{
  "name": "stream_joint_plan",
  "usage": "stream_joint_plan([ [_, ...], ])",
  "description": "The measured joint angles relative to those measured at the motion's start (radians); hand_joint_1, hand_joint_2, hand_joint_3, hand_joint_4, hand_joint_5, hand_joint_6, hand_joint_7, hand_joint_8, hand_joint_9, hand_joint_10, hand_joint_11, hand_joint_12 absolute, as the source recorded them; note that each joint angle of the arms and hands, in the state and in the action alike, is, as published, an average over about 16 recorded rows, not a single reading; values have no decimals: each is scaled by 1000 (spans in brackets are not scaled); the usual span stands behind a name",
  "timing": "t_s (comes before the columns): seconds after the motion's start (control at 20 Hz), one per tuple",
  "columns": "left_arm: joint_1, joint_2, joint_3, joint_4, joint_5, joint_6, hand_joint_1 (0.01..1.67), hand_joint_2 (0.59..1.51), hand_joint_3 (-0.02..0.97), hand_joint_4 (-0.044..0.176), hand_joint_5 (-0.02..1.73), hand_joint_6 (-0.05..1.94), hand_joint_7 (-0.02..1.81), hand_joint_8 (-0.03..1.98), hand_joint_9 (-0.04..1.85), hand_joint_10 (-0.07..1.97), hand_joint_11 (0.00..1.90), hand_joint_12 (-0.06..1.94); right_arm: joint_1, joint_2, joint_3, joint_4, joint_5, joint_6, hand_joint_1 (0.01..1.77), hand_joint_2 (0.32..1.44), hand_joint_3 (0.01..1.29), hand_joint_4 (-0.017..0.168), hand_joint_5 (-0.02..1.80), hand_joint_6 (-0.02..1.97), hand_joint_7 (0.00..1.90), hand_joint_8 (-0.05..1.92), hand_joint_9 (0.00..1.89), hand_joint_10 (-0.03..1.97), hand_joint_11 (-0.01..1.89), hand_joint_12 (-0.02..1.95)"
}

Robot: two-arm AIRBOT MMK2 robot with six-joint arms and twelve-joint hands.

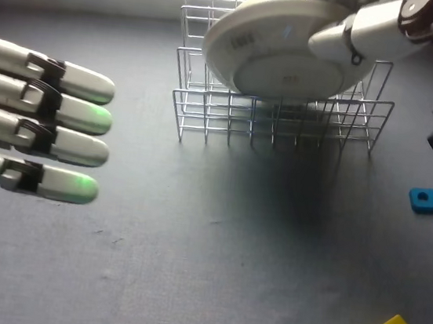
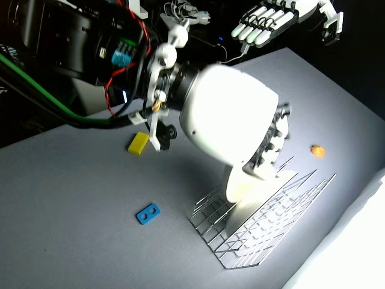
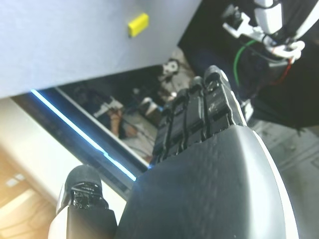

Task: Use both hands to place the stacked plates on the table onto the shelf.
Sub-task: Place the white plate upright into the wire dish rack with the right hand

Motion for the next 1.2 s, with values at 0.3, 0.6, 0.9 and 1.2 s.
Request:
stream_joint_plan([
  [0.3, 6, 14, -33, 14, -60, -2, 15, 1098, 19, 0, 23, 6, 31, 7, 19, 7, 21, 8, -46, -18, 47, 41, -3, 1, 1198, 1064, 9, 9, 903, 1011, 998, 979, 978, 675, 605, 1448],
  [0.6, 27, 18, -62, 19, -116, 6, 15, 1101, 19, 0, 27, 7, 38, 7, 19, 7, 21, 9, -90, -28, 77, 55, -6, 2, 1206, 1075, 9, 13, 916, 996, 984, 951, 978, 633, 593, 1413],
  [0.9, 43, 17, -82, 28, -142, 27, 14, 1106, 19, 0, 24, 6, 31, 7, 20, 7, 20, 9, -118, -31, 91, 57, -15, 2, 1143, 1125, 9, 9, 829, 806, 898, 679, 896, 541, 454, 1402],
  [1.2, 53, 12, -92, 38, -121, 54, 14, 1111, 19, 0, 22, 7, 30, 8, 20, 7, 20, 8, -118, -25, 94, 56, -33, 2, 1015, 1148, 9, 1, 683, 473, 762, 336, 715, 435, 239, 1383],
])
